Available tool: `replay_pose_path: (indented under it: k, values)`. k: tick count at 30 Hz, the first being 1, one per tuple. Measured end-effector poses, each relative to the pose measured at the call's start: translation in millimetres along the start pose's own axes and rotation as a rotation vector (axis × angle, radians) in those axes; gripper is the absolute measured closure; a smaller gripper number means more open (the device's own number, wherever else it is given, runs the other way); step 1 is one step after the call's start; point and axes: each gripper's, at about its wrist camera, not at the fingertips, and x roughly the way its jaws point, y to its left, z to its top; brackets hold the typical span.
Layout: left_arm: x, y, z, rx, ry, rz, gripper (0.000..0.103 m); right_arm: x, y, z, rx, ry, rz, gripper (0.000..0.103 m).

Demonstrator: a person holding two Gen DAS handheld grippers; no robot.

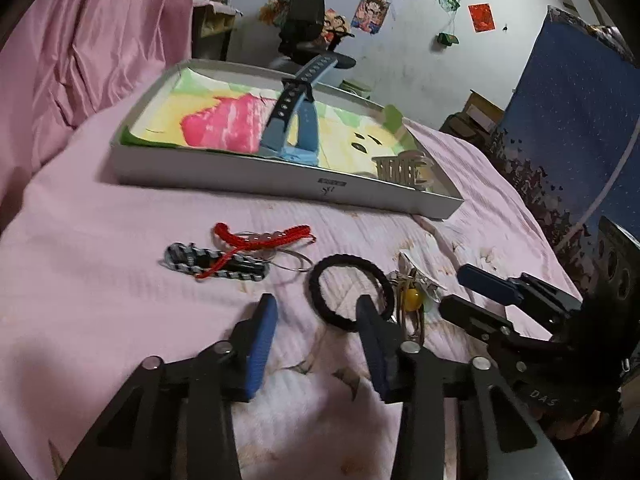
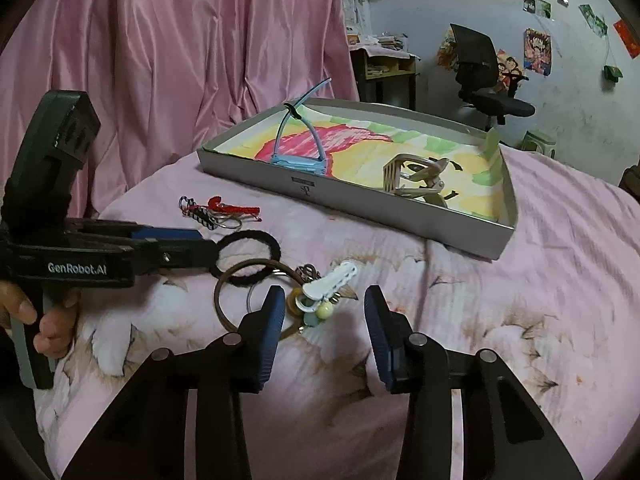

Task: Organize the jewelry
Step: 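Grasp the black hair tie with the left tool while the right tool reaches the white clip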

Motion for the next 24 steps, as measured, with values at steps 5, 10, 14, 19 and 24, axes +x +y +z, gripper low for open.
replay_pose_path:
  k: [5,10,14,19,24]
  values:
    - [12,-4,2,0.014,0.045,0.001,0.076,7,0,3,0.023,0.014,0.013,0.074]
    - [21,-2,5,0.003,0.068,0.002,0.089,14,-3,2,0.044,0.043,0.022,0.085]
    - [25,-2,5,0.0,0.072,0.0,0.097,13,-2,1,0.044,0.047,0.023,0.088]
    - [22,-2,6,-0.003,0.057,0.004,0.097,8,-7,0,0.069,0.027,0.025,0.092]
    - [16,-2,6,-0.003,0.041,0.005,0.097,4,-15,0,0.097,0.008,0.029,0.092]
